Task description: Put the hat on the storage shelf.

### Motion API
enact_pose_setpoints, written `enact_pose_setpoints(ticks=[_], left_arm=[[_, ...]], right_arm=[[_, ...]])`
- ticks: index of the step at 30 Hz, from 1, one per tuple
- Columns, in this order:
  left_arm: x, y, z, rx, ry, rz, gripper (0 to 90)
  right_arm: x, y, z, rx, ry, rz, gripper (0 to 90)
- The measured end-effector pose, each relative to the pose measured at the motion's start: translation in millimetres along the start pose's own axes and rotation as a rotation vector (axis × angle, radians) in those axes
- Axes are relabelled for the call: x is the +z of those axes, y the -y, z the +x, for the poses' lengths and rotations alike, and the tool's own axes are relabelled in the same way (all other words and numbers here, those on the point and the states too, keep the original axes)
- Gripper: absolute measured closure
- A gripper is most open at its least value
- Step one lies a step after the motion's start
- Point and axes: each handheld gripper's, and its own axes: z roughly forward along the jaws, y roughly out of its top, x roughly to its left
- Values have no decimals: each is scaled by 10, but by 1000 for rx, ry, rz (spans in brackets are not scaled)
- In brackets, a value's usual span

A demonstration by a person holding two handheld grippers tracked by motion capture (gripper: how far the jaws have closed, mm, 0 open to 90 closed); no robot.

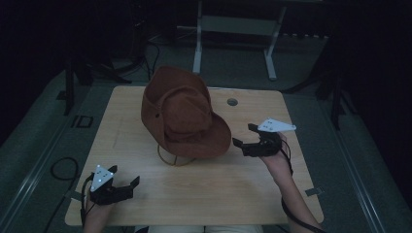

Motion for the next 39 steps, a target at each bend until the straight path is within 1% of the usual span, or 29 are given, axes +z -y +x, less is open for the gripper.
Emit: enact_pose_setpoints(ticks=[9,16,19,21,23,24,26,27,30,34,36,37,39], left_arm=[[8,1,-5,2,0,4,57],[13,4,-4,0,3,6,58],[14,3,-7,-1,4,4,57],[15,4,-8,1,3,5,58],[17,5,-14,7,-1,7,57],[18,5,-15,6,3,7,57],[20,4,-19,7,7,8,57],[20,4,-19,8,9,9,57],[18,5,-16,4,8,7,57],[21,6,-9,2,4,7,57],[26,6,-10,2,5,8,57],[26,5,-13,4,7,9,57],[22,3,-20,4,8,5,57]], right_arm=[[-58,417,-74,39,9,32,145],[-100,693,-74,59,12,48,144],[-132,794,-48,49,40,44,139],[-145,860,-31,50,37,53,130],[-161,935,-6,42,59,58,126],[-164,972,-2,46,56,66,115],[-177,1042,3,52,76,70,115],[-183,1070,-3,55,72,74,114],[-220,1138,-18,50,89,73,115],[-276,1230,-31,37,85,67,115],[-307,1261,-36,32,95,70,115],[-327,1268,-39,33,97,60,115],[-368,1283,-41,35,95,58,115]])
